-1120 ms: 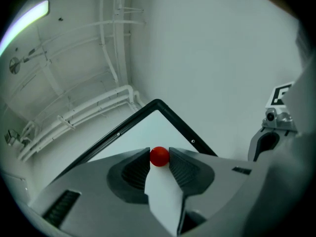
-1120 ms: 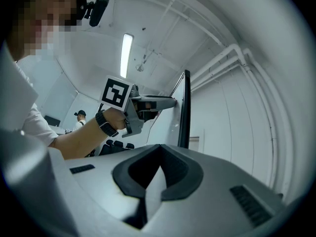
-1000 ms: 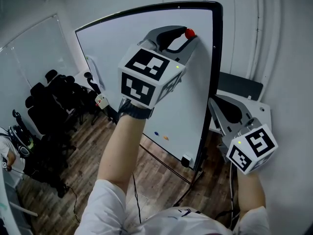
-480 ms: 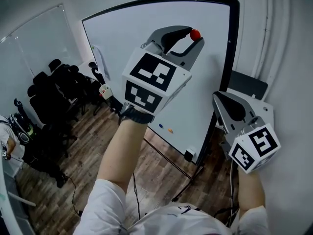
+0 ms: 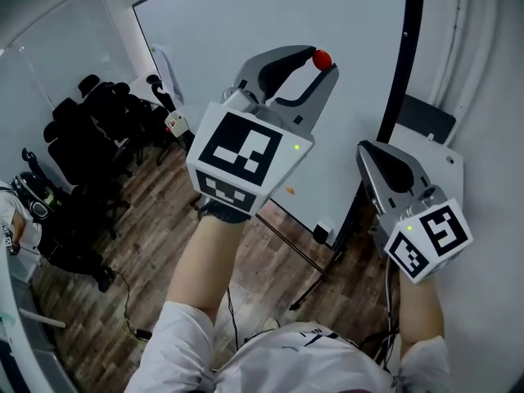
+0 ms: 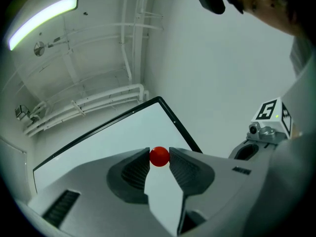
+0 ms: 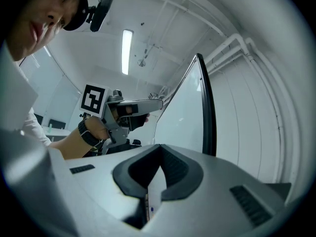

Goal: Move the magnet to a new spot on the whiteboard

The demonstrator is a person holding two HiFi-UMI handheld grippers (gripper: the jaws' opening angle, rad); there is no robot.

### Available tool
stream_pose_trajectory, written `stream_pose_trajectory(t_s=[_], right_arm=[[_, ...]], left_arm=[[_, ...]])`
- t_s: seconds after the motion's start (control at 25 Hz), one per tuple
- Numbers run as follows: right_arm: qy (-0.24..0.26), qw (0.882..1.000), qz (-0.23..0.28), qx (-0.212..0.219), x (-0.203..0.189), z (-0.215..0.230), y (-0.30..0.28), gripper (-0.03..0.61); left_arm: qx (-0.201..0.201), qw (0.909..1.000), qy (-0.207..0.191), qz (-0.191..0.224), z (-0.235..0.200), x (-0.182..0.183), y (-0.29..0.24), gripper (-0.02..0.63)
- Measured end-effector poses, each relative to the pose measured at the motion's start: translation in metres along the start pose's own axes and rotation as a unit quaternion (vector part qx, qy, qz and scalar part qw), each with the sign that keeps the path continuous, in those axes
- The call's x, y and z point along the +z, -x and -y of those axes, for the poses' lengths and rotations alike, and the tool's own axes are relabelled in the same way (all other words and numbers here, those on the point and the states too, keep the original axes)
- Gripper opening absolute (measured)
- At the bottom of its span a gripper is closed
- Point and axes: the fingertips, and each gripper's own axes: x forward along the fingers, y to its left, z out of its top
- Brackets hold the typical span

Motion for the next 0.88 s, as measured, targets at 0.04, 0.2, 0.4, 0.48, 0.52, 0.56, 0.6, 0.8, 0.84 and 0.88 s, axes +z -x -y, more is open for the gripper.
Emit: stream_pose_trajectory(t_s=[0.04,0.2,0.4,0.48,0.52,0.56,0.6,0.8,0.84,0.88], right_arm=[[-0.003,1.0,-0.002,0.001,-0.004,-0.001,0.001,0.006],[-0.013,1.0,-0.008,0.004,-0.012,-0.003,0.002,0.006],[-0.021,1.0,-0.014,0.006,-0.02,-0.008,0.002,0.006],[-0.024,1.0,-0.016,0.007,-0.025,-0.01,0.0,0.006],[-0.025,1.0,-0.017,0.007,-0.027,-0.011,-0.001,0.006],[-0.027,0.999,-0.018,0.007,-0.029,-0.012,-0.002,0.006],[-0.029,0.999,-0.02,0.008,-0.031,-0.013,-0.003,0.006],[-0.038,0.999,-0.025,0.008,-0.042,-0.018,-0.007,0.006],[-0.04,0.999,-0.025,0.008,-0.043,-0.019,-0.008,0.006],[-0.042,0.999,-0.025,0.008,-0.046,-0.021,-0.009,0.006]], left_arm=[[0.001,1.0,0.006,0.002,0.003,-0.004,0.004,0.13],[0.0,0.9994,0.032,0.011,0.014,-0.016,0.018,0.13],[0.0,0.9983,0.052,0.027,0.02,-0.022,0.036,0.129],[0.0,0.9977,0.06,0.032,0.022,-0.026,0.043,0.129],[0.001,0.9974,0.064,0.032,0.022,-0.029,0.047,0.129],[0.003,0.9971,0.07,0.031,0.023,-0.032,0.051,0.129],[0.004,0.9967,0.076,0.03,0.024,-0.037,0.055,0.129],[0.009,0.9934,0.114,0.017,0.027,-0.063,0.068,0.129],[0.011,0.9925,0.122,0.009,0.028,-0.07,0.072,0.129],[0.013,0.9913,0.131,0.0,0.028,-0.078,0.075,0.129]])
